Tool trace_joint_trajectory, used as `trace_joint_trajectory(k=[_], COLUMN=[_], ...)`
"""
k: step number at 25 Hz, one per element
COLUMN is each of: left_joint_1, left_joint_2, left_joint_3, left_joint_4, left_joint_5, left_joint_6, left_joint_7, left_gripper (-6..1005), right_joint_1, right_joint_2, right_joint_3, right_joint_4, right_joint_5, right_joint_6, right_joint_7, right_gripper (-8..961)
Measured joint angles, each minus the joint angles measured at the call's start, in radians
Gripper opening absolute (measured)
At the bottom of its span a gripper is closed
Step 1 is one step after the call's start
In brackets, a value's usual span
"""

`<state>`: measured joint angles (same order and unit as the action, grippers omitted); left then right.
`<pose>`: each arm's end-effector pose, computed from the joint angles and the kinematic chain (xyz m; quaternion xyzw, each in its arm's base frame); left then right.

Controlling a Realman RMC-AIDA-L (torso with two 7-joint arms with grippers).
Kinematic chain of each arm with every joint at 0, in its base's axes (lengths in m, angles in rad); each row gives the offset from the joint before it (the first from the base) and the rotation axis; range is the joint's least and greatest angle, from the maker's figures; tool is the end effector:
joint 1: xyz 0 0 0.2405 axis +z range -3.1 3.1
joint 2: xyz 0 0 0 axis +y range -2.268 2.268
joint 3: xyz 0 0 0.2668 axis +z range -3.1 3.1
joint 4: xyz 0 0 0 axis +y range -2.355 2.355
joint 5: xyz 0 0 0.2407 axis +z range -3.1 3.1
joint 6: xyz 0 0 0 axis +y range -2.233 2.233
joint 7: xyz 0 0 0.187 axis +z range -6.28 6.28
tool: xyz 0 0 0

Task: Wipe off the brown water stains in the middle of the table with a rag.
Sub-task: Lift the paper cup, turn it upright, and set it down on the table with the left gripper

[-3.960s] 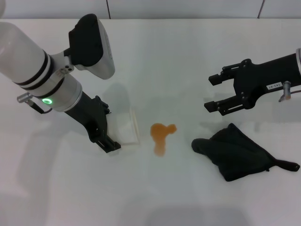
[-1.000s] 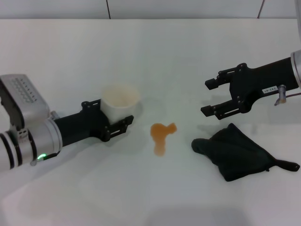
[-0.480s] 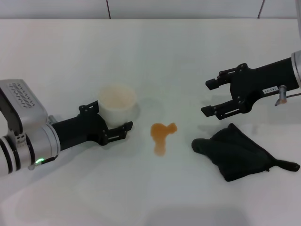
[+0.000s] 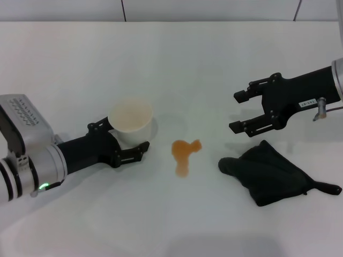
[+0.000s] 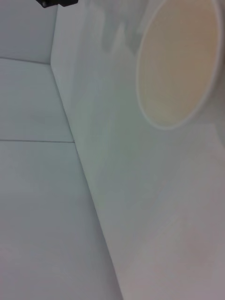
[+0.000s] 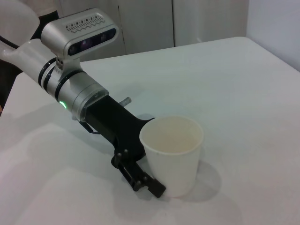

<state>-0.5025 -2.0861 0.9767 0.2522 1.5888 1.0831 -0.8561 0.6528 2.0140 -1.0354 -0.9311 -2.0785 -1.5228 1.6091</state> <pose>-0.3304 0.3618 -0.1286 -0.9315 -0.1972 -0.1722 0.2527 0.2014 0.4170 -0.0286 -0.9892 0.0908 0.0778 0.0851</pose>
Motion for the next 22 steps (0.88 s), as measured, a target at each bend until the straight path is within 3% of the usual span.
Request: trace_joint_trajectory(k=[15, 22], left_joint_1=[0.049, 0.118], left_joint_2=[0.003, 0.011], left_joint_3=[-0.003, -0.004], left_joint_4=[0.009, 0.021], left_joint_5=[-0.055, -0.102], left_joint_6=[0.015, 0.138], left_joint_7=[0.009, 0.034], left_gripper=[890, 890], right_joint_1=[-0.001, -0.003], right_joint_2=[0.000, 0.000], right_joint_3=[-0.002, -0.002], right_joint_4=[0.000, -0.004], right_joint_5=[0.000, 0.000], right_joint_6=[-0.005, -0.014], right_joint_7=[0.000, 0.004], right_gripper=[715, 710])
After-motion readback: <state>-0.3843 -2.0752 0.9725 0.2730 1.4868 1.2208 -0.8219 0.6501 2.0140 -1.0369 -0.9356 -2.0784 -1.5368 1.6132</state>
